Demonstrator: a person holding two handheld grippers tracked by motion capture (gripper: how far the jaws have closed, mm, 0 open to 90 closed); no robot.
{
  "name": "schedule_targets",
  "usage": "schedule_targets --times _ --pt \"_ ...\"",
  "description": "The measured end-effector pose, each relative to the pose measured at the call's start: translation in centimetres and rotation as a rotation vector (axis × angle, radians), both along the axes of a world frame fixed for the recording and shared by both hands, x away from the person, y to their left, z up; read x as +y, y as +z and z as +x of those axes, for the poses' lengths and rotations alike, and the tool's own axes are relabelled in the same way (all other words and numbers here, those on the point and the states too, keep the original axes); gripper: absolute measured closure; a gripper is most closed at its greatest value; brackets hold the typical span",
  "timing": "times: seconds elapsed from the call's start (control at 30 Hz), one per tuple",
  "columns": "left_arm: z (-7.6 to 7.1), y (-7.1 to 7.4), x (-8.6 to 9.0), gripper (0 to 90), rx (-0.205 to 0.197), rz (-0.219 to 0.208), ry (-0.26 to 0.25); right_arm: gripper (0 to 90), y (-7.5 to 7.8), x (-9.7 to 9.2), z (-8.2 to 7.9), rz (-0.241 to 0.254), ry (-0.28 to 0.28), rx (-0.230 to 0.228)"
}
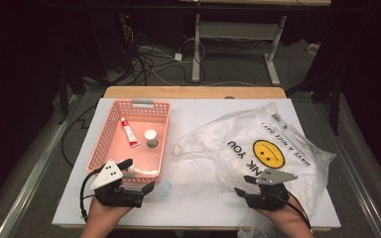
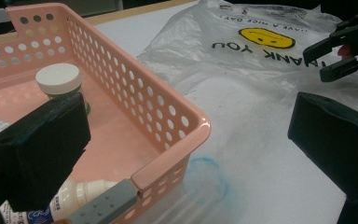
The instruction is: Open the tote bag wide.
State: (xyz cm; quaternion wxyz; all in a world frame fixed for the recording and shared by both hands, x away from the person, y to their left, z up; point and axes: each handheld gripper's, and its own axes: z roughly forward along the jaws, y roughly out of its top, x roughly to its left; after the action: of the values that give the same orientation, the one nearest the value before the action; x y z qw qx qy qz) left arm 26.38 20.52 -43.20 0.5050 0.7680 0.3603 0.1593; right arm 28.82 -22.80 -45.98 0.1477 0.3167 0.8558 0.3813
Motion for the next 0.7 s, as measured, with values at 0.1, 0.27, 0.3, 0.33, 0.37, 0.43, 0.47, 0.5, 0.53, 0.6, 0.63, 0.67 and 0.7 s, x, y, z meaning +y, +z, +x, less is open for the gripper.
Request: schedule_targets --times 0.1,0.27,0.3,0.33,0.37,0.43,0.47,0.5,0.53,0.6,0.63,0.67,0.7 --pt "0.1 -0.1 -0.1 0.0 0.001 0.003 0.000 54.4 -0.6 0.2 0.4 -0.066 0.001 0.003" --pt "0.0 -0.1 -0.2 0.0 0.000 0.009 0.001 64.1 -1.5 -0.3 0.8 -0.080 0.002 0.029" --pt "0.0 -0.1 -0.2 0.0 0.001 0.008 0.003 66.5 -1.6 -0.3 0.8 -0.082 0.006 0.034" --pt "0.0 -0.1 -0.2 0.0 0.002 0.010 0.004 73.5 -1.8 -0.2 0.8 -0.097 -0.002 0.025" --pt "0.0 -0.1 -0.2 0.0 0.002 0.011 0.004 77.3 -1.8 -0.2 0.7 -0.090 -0.004 0.026" --pt "0.0 -0.1 -0.2 0.0 0.003 0.010 0.006 84.6 -1.9 -0.1 0.7 -0.093 -0.005 0.016" --pt "0.0 -0.1 -0.2 0.0 0.002 0.009 0.008 84.6 -1.9 -0.1 0.7 -0.093 -0.005 0.016" --pt "0.0 -0.1 -0.1 0.0 0.003 0.008 0.009 87.7 -1.9 0.0 0.7 -0.095 -0.006 0.014" --pt "0.0 -0.1 -0.1 0.0 0.004 0.007 0.010 89.4 -1.9 0.0 0.7 -0.094 -0.005 0.011" --pt "0.0 -0.1 -0.1 0.0 0.003 0.006 0.012 90.0 -1.9 0.1 0.7 -0.090 -0.010 0.010" --pt "0.0 -0.1 -0.1 0.0 0.003 0.006 0.013 90.0 -1.9 0.1 0.6 -0.084 -0.012 0.016" --pt "0.0 -0.1 -0.1 0.0 0.004 0.006 0.014 90.0 -1.9 0.1 0.7 -0.079 -0.011 0.008" --pt "0.1 -0.1 -0.1 0.0 0.004 0.006 0.015 90.0 -1.8 0.1 0.7 -0.072 -0.016 0.011"
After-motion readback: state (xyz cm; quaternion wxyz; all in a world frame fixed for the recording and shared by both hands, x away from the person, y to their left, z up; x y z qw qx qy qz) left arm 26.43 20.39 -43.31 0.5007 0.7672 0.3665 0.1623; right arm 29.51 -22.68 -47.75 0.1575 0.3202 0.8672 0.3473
